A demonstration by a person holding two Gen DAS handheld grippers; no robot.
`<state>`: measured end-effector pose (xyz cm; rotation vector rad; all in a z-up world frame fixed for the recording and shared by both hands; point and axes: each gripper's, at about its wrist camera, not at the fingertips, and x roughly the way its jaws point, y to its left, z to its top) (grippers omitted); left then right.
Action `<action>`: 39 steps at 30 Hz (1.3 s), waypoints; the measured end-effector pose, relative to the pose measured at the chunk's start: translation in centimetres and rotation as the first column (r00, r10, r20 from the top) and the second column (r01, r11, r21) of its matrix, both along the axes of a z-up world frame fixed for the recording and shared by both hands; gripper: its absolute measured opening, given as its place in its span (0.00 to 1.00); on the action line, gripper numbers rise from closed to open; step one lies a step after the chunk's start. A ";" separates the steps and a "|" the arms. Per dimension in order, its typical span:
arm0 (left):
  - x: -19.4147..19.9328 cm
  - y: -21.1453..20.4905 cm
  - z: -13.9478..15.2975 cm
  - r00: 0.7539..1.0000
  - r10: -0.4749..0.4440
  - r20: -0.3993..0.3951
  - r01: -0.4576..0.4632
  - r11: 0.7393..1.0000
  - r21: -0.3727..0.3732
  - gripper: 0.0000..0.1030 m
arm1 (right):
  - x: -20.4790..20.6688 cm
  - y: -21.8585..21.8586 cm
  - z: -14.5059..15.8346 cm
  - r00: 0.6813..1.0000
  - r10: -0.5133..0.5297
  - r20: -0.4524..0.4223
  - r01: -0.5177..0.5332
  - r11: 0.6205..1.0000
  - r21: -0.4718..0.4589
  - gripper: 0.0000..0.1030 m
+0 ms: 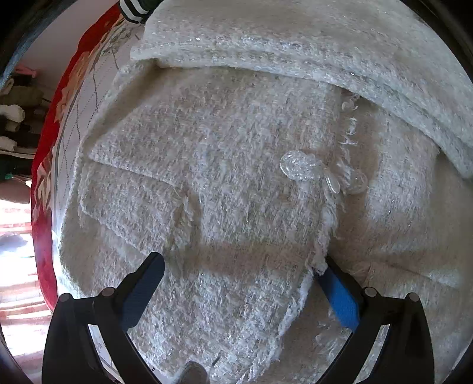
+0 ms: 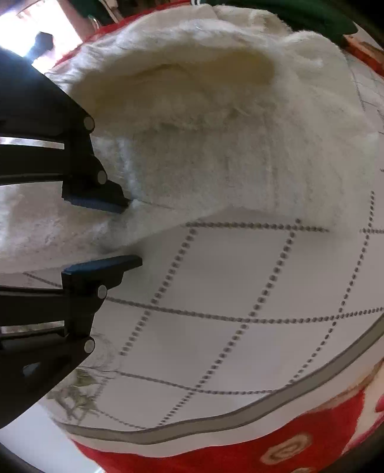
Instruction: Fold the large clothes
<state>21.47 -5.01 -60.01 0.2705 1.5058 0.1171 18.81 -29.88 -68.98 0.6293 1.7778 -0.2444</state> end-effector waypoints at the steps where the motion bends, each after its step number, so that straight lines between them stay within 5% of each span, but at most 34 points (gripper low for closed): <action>1: 0.0 0.1 0.2 1.000 0.001 -0.004 -0.001 1.000 -0.003 1.00 | 0.4 1.1 0.2 1.000 -0.005 -0.019 0.005 0.999 0.034 0.36; 7: -2.2 1.5 4.3 1.000 -0.017 0.015 0.018 1.000 -0.022 1.00 | -8.3 1.0 3.5 0.996 -0.013 -0.086 0.026 0.988 0.150 0.46; 11: -5.0 0.9 4.5 0.997 -0.073 -0.015 0.073 0.997 -0.017 1.00 | -14.4 3.5 1.8 0.987 -0.020 -0.161 0.060 0.966 0.251 0.46; 14: -6.5 0.0 2.7 0.993 -0.104 -0.056 0.104 0.995 0.002 1.00 | -17.6 5.2 -0.3 0.981 0.030 -0.189 0.002 0.986 0.166 0.35; 17: -7.1 -0.6 1.0 0.991 -0.119 -0.067 0.121 0.992 0.026 1.00 | -17.4 6.7 -1.8 0.983 0.061 -0.175 -0.044 0.994 0.096 0.36; 21: -6.8 -0.7 1.3 0.994 -0.093 -0.056 0.095 0.995 0.032 1.00 | -15.2 8.5 0.5 0.978 0.096 -0.183 -0.081 0.993 0.089 0.36; 24: -6.8 -0.5 1.2 0.996 -0.068 -0.059 0.070 0.997 0.038 1.00 | -14.8 9.6 0.4 0.947 0.252 -0.198 -0.247 0.968 0.053 0.36; 27: -6.8 -0.6 1.3 0.997 -0.040 -0.058 0.043 0.997 0.057 1.00 | -15.3 9.0 -1.8 0.944 0.210 -0.255 -0.185 0.976 0.119 0.40; 33: -8.2 -2.0 3.6 0.999 0.052 -0.018 -0.049 0.990 0.131 1.00 | -11.1 7.0 0.6 0.946 0.282 -0.163 -0.267 0.958 0.105 0.62; 39: -11.1 -7.6 7.8 0.997 0.075 0.037 -0.081 0.965 0.248 1.00 | -7.1 4.6 3.7 0.809 0.584 -0.065 -0.587 0.805 -0.089 0.65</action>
